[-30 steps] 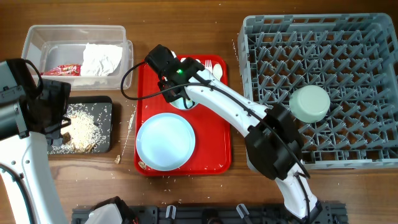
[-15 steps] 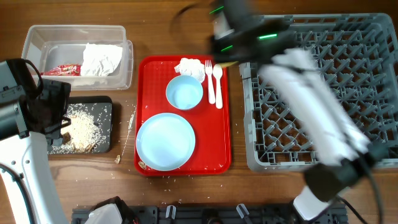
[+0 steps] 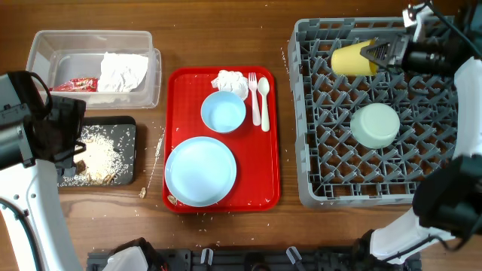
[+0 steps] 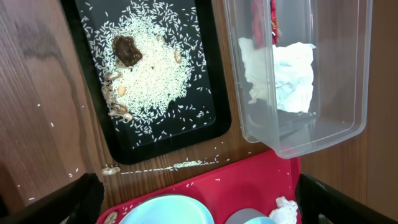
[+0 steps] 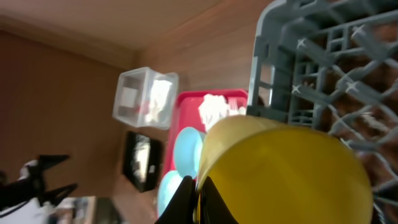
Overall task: Sort waste into correct bins and load items into the dishwasher rack
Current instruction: 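Lift the yellow cup and carry it over the grey rack, then lower the yellow cup upside down into the rack and open the right gripper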
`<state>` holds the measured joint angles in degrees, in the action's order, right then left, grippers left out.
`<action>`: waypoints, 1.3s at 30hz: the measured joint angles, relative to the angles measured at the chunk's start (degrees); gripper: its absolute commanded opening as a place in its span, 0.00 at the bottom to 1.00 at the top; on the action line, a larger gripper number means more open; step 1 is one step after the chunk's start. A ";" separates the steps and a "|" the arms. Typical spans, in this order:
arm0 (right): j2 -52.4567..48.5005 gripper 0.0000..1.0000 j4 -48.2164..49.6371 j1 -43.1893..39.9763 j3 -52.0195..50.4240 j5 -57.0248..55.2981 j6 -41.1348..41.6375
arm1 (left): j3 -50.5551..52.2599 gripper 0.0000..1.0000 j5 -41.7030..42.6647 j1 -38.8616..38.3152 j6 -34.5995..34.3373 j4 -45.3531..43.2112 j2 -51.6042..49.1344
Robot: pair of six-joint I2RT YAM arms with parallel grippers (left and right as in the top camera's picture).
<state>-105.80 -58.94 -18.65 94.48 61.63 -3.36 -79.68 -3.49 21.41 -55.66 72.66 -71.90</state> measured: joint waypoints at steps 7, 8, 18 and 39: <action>-10.27 0.04 7.02 -0.79 -5.27 7.08 1.14 | 0.00 1.00 0.00 0.00 0.00 0.00 -0.02; -11.61 0.04 7.65 -1.25 -5.27 8.33 1.62 | 0.00 1.00 0.00 0.00 0.00 0.02 -0.02; -13.90 0.13 10.05 -7.26 -5.31 12.70 3.72 | 0.00 1.00 0.00 0.00 0.00 0.00 -0.02; 4.11 0.27 8.13 -11.91 -5.31 -24.46 15.58 | 0.00 1.00 0.00 0.00 0.00 0.00 -0.02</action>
<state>-101.69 -50.81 -30.57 89.17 37.17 12.23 -79.68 -3.49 21.41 -55.66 72.66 -71.92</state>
